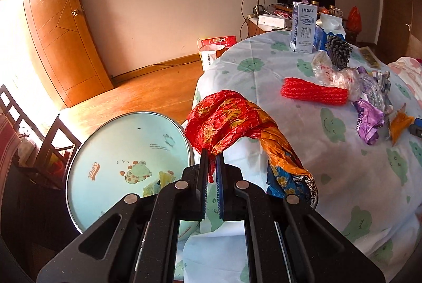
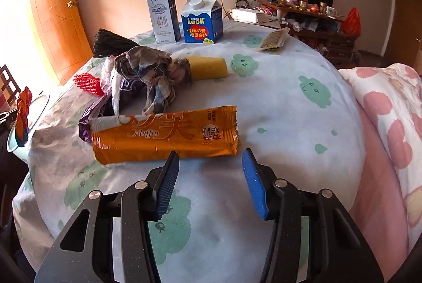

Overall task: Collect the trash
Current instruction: 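Carry the red wrapper toward the bin with the left tool while the right reaches the orange wrapper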

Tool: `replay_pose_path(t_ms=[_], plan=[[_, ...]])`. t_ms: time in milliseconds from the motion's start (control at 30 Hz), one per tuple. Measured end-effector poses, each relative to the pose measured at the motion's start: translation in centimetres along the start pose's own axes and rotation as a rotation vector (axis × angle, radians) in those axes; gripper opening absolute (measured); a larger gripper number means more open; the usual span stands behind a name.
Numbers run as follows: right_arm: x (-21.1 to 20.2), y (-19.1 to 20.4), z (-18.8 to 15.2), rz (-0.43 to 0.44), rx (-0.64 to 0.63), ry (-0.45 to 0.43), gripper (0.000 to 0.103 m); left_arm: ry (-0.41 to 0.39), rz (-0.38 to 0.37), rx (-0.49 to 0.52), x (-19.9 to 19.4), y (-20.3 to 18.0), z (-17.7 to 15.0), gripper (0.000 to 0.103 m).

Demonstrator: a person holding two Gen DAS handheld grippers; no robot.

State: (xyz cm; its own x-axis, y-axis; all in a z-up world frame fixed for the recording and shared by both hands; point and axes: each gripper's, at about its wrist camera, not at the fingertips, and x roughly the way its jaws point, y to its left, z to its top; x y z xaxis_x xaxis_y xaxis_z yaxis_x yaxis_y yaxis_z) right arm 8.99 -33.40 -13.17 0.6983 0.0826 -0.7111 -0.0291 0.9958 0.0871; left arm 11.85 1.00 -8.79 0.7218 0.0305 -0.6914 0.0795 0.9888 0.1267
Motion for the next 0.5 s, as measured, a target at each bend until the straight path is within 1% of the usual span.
replay_pose_path(t_ms=[33, 67, 100, 133, 300, 433, 500], plan=[[0.1, 0.0, 0.0, -0.005, 0.005, -0.004, 0.054, 0.0, 0.002, -0.002, -0.1, 0.1, -0.1, 0.005], [0.0, 0.0, 0.1, -0.011, 0.017, -0.014, 0.064, -0.002, 0.005, -0.004, -0.1, 0.3, -0.2, 0.005], [-0.2, 0.0, 0.3, -0.001, 0.029, -0.029, 0.066, -0.003, 0.008, -0.006, -0.2, 0.5, -0.2, 0.005], [-0.3, 0.2, 0.5, 0.009, 0.028, -0.033, 0.067, -0.004, 0.012, -0.009, -0.3, 0.7, -0.2, 0.005], [-0.8, 1.3, 1.1, 0.003, -0.006, -0.056, 0.077, -0.003, 0.026, -0.02, -0.2, 1.6, -0.3, 0.005], [-0.9, 3.0, 2.7, -0.011, -0.053, -0.093, 0.077, -0.001, 0.047, -0.024, 0.3, 1.8, -0.3, 0.005], [-0.6, 3.6, 3.9, -0.01, -0.056, -0.114, 0.077, -0.003, 0.052, -0.037, 0.7, 1.9, -0.1, 0.005]])
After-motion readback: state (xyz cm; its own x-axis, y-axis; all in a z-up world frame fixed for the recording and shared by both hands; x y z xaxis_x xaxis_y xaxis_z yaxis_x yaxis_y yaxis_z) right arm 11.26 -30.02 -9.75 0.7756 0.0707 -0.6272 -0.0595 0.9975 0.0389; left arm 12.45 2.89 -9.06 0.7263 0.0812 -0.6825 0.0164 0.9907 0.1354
